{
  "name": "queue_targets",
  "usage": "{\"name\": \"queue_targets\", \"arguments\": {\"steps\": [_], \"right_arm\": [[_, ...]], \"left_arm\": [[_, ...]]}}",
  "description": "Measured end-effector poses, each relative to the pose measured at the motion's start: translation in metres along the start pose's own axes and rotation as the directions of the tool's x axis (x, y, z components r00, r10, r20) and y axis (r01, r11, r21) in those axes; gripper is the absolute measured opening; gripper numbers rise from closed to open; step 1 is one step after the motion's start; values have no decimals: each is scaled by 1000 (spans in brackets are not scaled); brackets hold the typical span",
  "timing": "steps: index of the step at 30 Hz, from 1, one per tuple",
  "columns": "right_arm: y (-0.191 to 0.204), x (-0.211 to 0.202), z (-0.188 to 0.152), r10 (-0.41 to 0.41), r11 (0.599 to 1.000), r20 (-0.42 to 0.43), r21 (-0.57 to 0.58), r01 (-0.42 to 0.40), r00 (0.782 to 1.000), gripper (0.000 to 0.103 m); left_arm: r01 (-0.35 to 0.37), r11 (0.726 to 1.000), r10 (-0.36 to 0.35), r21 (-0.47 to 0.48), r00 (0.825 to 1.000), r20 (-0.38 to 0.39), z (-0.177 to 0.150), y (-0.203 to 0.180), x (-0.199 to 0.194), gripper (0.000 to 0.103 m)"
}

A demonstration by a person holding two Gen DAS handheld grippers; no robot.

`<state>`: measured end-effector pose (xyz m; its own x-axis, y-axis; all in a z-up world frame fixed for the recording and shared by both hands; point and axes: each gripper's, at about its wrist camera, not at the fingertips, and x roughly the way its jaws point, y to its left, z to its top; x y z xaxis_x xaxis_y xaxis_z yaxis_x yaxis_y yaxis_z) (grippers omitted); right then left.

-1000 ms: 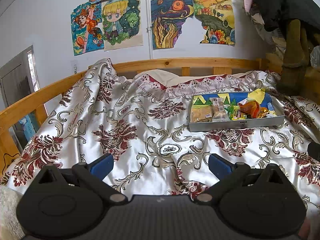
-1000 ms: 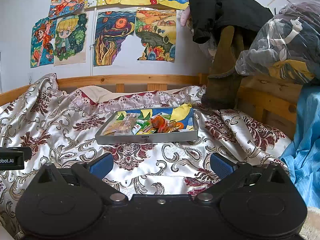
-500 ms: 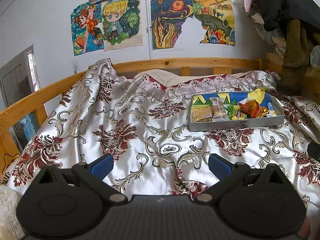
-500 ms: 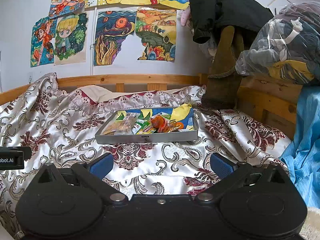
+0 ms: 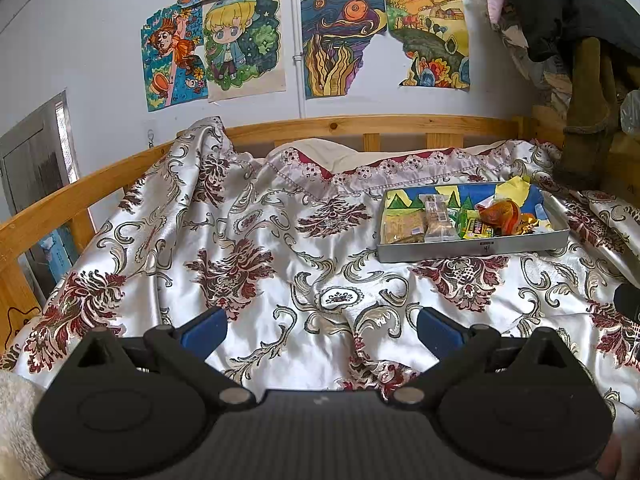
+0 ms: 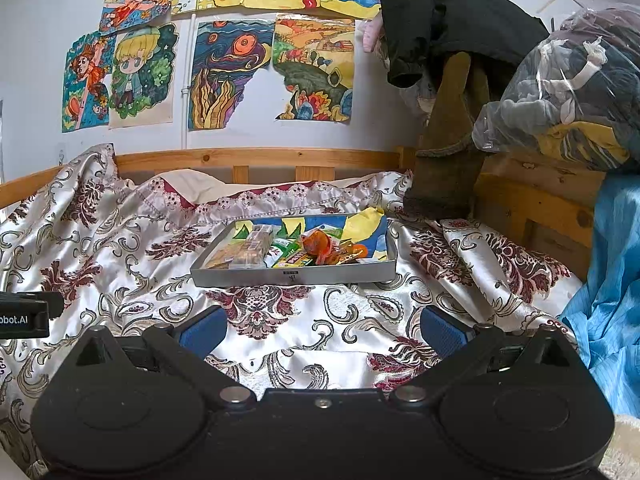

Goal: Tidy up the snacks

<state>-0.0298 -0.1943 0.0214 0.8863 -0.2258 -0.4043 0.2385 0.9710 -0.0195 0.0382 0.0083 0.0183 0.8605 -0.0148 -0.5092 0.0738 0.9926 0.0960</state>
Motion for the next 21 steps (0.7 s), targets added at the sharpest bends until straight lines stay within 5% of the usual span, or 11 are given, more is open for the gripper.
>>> {"name": "queue_targets", "arguments": {"steps": [21], "right_arm": [[0,0,0,-1,1000,-1,-3,1,1000,102]], "left_arm": [[-22,1000,22,-11,1000,-7,-1,4,0,103]]}}
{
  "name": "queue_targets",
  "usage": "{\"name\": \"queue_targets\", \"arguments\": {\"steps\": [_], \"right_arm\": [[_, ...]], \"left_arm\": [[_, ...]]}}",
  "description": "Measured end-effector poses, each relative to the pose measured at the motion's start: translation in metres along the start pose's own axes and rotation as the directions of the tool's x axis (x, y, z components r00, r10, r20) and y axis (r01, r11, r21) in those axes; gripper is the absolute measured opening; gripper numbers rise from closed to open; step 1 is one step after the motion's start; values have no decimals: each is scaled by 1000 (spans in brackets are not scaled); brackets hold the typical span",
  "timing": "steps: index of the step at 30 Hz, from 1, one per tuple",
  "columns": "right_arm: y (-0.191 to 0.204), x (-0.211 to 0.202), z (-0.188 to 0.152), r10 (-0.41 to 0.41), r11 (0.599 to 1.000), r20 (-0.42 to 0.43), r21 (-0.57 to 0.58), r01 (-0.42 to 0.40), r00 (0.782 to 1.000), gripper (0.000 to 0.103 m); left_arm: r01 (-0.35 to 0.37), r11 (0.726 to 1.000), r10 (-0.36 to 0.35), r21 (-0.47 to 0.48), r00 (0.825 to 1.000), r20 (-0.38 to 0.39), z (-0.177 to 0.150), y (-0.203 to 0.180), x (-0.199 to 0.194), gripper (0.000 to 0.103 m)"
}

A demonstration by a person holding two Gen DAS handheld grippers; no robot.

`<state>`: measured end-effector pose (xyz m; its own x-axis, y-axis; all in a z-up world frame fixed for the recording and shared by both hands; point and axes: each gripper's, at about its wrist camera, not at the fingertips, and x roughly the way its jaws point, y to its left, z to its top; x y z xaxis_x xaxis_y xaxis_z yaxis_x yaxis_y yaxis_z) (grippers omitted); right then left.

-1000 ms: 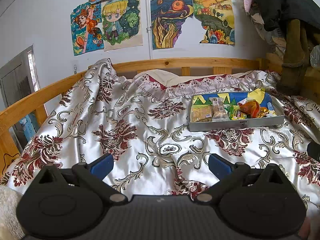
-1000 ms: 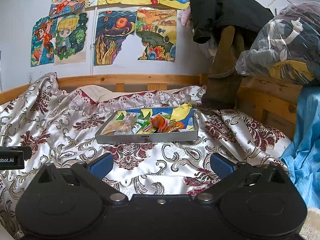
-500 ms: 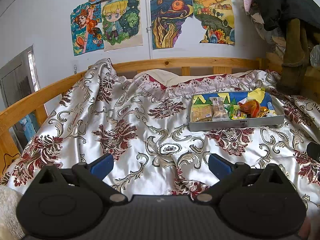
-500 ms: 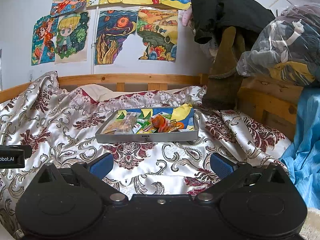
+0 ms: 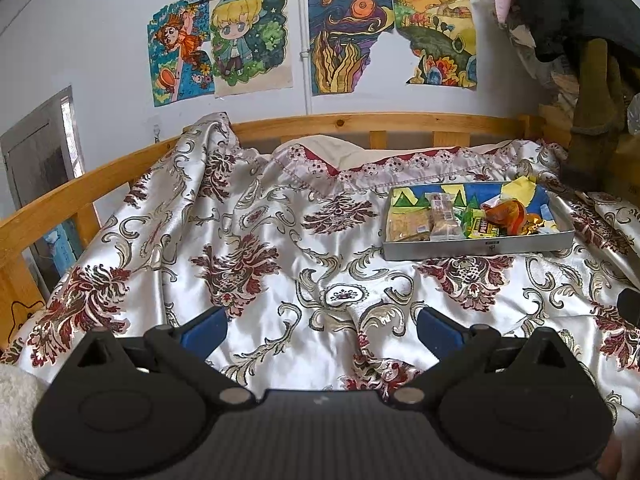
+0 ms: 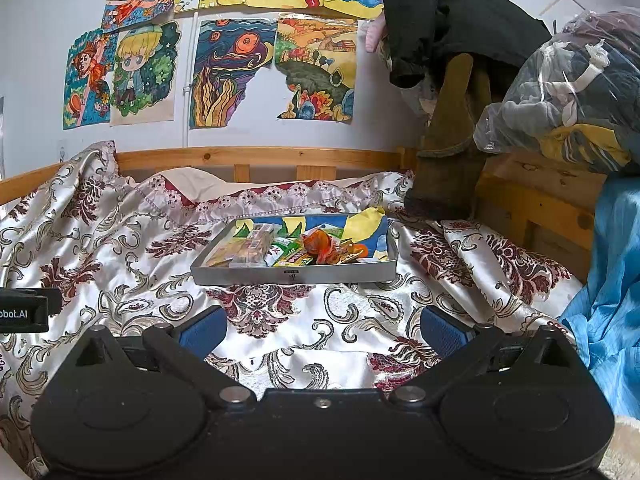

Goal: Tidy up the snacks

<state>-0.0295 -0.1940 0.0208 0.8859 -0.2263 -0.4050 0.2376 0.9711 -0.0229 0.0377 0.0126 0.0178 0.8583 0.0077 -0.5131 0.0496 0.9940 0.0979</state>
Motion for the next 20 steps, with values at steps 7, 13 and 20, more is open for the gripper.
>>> {"name": "queue_targets", "arguments": {"steps": [7,13,20], "right_arm": [[0,0,0,-1,1000,0,0,1,1000,102],[1,0,0,-1,1000,0,0,1,1000,102],[1,0,0,-1,1000,0,-1,1,1000,102]], "left_arm": [[3,1000,-3,12,1000,0,1,-6,-1,103],[11,1000,-11,10,1000,3,1,-7,-2,103],[6,1000,-6,12,1000,4,0,-8,-3,103]]}}
